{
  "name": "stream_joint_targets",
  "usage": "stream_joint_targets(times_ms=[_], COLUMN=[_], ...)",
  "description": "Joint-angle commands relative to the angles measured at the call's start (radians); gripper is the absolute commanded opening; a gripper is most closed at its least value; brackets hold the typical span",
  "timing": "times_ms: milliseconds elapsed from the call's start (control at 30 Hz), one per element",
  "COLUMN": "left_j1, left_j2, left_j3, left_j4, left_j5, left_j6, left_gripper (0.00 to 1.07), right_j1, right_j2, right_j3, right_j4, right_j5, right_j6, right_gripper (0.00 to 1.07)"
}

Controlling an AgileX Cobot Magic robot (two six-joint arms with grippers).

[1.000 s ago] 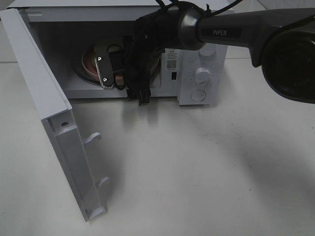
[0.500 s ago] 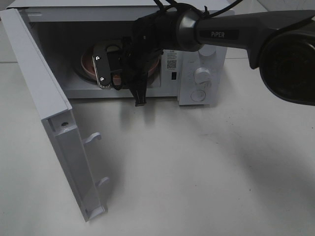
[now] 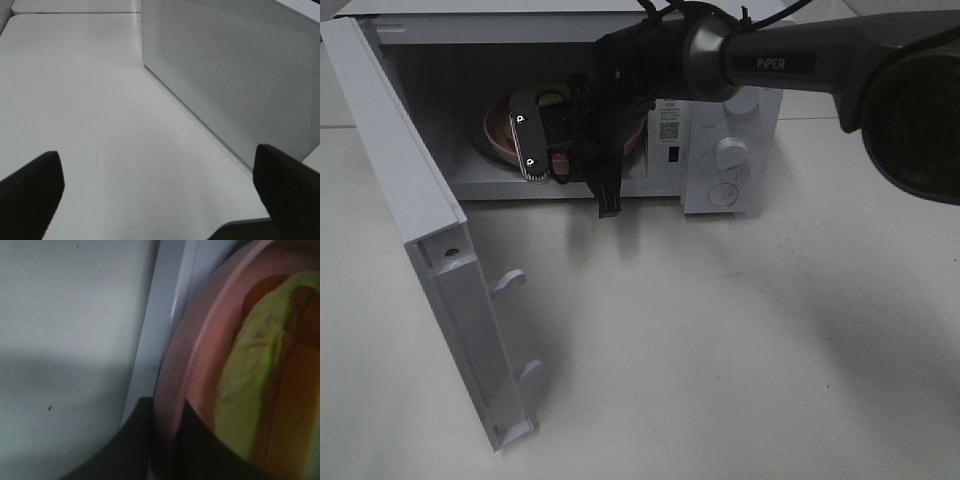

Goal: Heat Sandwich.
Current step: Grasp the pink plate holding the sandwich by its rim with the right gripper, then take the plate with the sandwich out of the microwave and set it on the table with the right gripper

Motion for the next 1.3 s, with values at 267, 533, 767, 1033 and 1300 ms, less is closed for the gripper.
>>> stream_joint_targets(times_ms=[267, 533, 767, 1033, 1300], left_j1=[0.004, 0.004, 0.004, 0.004, 0.004], left_j2=[-0.005, -0.005, -0.005, -0.005, -0.005], left_j3=[0.001, 0.001, 0.001, 0.001, 0.001], left_j4=[-0.007, -0.007, -0.007, -0.007, -0.007], left_j5=[-0.005, -0.005, -0.005, -0.005, -0.005], left_j6=[-0.006, -0.006, -0.006, -0.006, -0.006], left_gripper=[0.97, 0.97, 0.97, 0.97, 0.97], right_j1=[-0.005, -0.005, -0.004, -0.004, -0.004], right_j2=[-0.094, -0.161, -0.225, -0.300, -0.365], right_j3=[0.146, 0.240, 0.312, 0.423, 0.497], right_j4=[0.009, 0.015, 0.017, 0.086, 0.128], right_j5=[-0.012, -0.064, -0.066, -0.101, -0.114], right_j6=[-0.142, -0.161, -0.166, -0.298, -0.393], right_gripper=[0.00, 0.00, 0.00, 0.00, 0.00])
